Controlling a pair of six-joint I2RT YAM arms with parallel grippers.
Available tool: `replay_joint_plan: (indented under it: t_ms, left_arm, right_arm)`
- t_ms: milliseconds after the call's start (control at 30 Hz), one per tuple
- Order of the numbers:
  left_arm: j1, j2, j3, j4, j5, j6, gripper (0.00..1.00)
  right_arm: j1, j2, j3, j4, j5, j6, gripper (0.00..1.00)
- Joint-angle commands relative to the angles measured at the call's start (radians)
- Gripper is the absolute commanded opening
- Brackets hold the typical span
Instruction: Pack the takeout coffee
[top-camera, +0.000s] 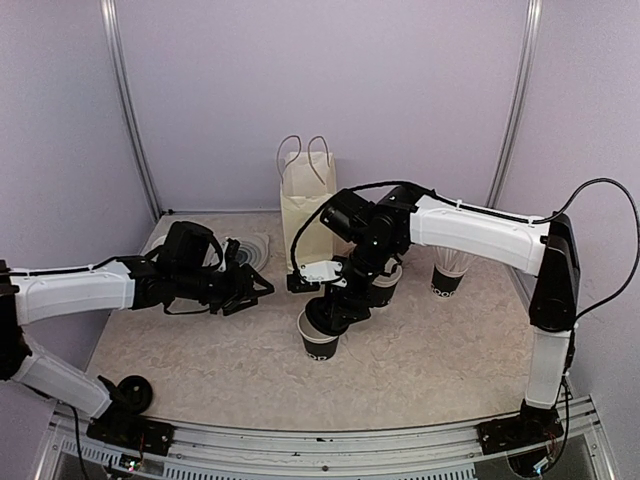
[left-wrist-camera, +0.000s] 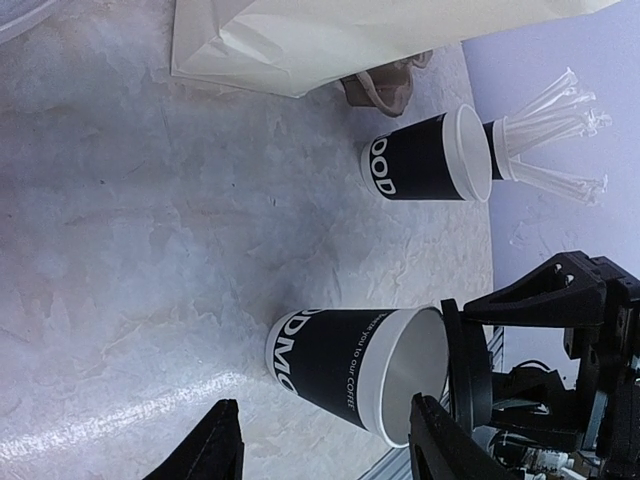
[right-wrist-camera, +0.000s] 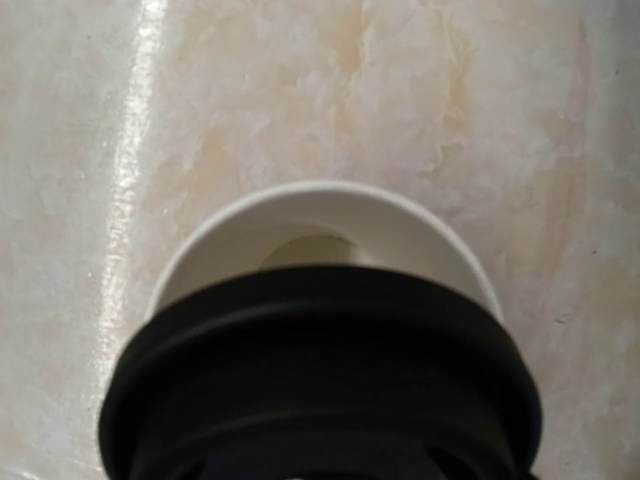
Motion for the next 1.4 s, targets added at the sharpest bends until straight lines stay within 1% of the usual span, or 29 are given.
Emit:
replay_joint_plan:
  t_ms: [0,200,267,300,400,467,567,767,933,1367]
  left_arm:
    - [0.006,0.013,0.028,0.001,0.006,0.023,0.56]
    - [0.006,0.019,0.015,0.008,0.015,0.021,0.56]
    - [0.005,0.029,0.007,0.013,0.024,0.018,0.55]
    - [0.002,0.040,-0.001,0.024,0.032,0.014,0.52]
    - [-0.014,0.073,-0.033,0.092,0.080,-0.007,0.38]
    - [-0.034,0.119,-0.034,0.113,0.101,-0.006,0.31]
    - [-0.072,0.212,-0.005,0.150,0.121,0.018,0.25]
    - [-0.122,0.348,0.043,0.220,0.136,0.004,0.24]
    - [-0.140,0.412,0.074,0.275,0.156,-0.017,0.24]
    - [-0.152,0.467,0.111,0.287,0.184,-0.014,0.24]
  right_arm:
    - [0.004,0.025,0.008,-0.027,0.005,-0.002,0.60]
    - [0.005,0.038,0.054,-0.049,0.007,0.000,0.60]
    - [0.008,0.040,0.074,-0.064,0.007,0.001,0.59]
    - [0.009,0.041,0.080,-0.068,0.008,0.001,0.60]
    - [0.014,0.046,0.101,-0.090,0.010,0.000,0.59]
    - [0.017,0.049,0.112,-0.104,0.016,-0.002,0.59]
    - [0.019,0.056,0.122,-0.120,0.021,-0.005,0.59]
    - [0.023,0.070,0.132,-0.140,0.027,-0.009,0.60]
    - [0.028,0.074,0.132,-0.143,0.035,-0.012,0.60]
    - [0.039,0.088,0.141,-0.162,0.051,-0.021,0.61]
